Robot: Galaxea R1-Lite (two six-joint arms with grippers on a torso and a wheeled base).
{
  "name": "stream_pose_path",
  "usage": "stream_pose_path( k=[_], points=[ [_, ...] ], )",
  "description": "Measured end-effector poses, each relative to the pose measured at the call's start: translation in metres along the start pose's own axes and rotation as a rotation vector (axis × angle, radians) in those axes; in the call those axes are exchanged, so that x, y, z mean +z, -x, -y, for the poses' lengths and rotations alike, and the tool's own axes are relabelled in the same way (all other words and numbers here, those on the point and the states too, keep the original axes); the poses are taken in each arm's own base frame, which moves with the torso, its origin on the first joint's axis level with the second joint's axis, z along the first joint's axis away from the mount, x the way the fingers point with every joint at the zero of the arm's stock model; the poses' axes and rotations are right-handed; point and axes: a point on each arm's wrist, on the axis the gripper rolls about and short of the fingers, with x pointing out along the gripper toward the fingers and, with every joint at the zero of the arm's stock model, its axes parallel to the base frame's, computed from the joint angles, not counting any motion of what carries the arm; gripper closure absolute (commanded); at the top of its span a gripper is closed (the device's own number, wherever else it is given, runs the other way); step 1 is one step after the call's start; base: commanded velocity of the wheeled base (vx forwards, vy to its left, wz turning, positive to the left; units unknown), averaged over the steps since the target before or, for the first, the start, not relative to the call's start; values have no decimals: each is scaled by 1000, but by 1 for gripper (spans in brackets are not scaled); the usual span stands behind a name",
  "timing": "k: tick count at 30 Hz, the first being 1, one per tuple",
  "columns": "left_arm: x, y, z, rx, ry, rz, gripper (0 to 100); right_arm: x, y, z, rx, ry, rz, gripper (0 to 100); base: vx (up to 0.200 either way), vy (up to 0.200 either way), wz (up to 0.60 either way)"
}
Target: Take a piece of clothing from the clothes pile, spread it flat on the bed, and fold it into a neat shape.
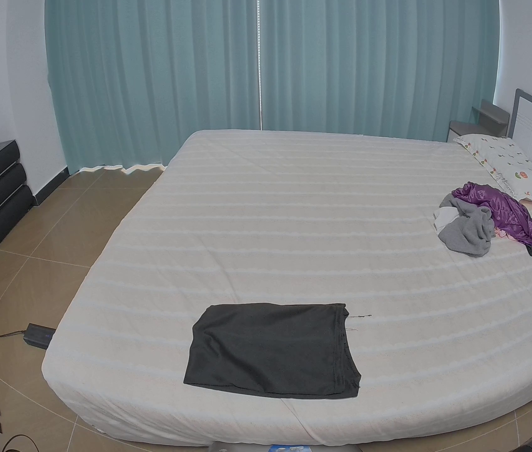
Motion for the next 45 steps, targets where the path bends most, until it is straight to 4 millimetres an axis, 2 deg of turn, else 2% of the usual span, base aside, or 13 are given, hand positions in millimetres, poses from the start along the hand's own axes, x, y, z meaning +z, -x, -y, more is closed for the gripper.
stream_pose_path(
  k=[5,10,18,26,34,41,45],
  points=[
    [-22,1,3,-76,-21,-169,0,-12,0,-1,9,-29,-89,0,0,0,0],
    [-24,2,6,-186,-4,-180,0,-24,1,-1,-50,-52,-204,0,0,0,0],
    [-24,3,10,-381,122,-198,0,-24,1,0,-69,-67,-209,0,0,0,0],
    [-27,3,8,-271,137,-223,0,-22,1,0,-62,-67,-182,0,0,0,0],
    [-31,5,10,-377,80,-265,0,-21,1,0,-60,-69,-177,0,0,0,0],
    [-29,3,7,-236,80,-252,0,-21,1,0,-60,-69,-177,0,0,0,0],
    [-28,3,8,-271,86,-243,0,-21,1,0,-60,-69,-178,0,0,0,0]
  ],
)
